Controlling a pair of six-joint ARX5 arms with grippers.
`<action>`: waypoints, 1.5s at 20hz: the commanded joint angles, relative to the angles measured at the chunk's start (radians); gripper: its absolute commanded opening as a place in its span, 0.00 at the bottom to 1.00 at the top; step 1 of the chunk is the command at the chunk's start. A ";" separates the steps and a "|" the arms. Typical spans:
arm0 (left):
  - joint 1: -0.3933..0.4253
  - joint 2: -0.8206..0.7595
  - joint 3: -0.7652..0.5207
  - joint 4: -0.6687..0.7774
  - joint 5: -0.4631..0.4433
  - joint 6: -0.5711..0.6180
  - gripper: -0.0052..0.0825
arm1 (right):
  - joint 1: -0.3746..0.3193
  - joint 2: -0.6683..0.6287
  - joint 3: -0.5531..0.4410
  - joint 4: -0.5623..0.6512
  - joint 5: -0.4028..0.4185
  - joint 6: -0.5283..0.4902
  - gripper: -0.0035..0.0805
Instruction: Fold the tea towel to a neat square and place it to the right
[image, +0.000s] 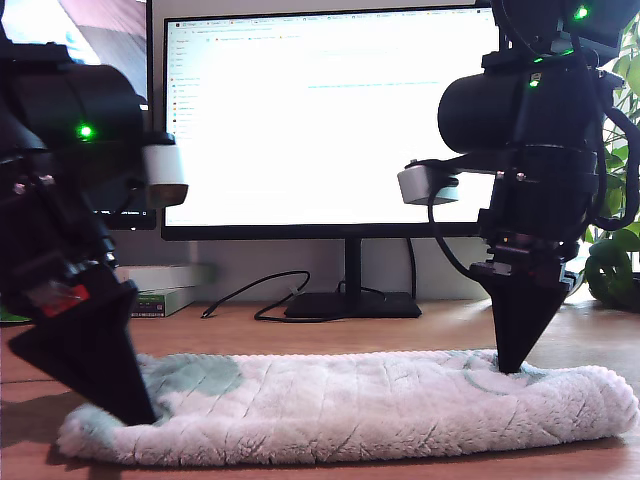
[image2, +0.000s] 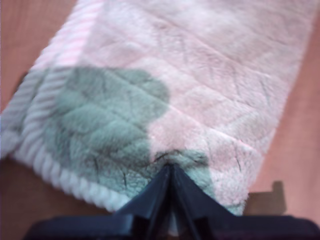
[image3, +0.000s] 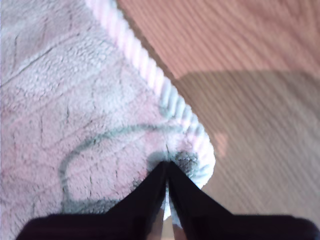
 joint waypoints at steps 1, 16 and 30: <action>0.019 0.019 -0.013 0.017 -0.022 -0.002 0.03 | 0.003 0.014 -0.003 -0.023 0.008 0.008 0.03; 0.068 0.077 -0.011 0.301 -0.063 0.006 0.03 | 0.113 0.014 -0.004 -0.137 0.047 0.082 0.03; 0.090 0.095 -0.006 0.227 0.132 0.043 0.03 | 0.153 0.014 -0.004 -0.120 0.077 0.083 0.03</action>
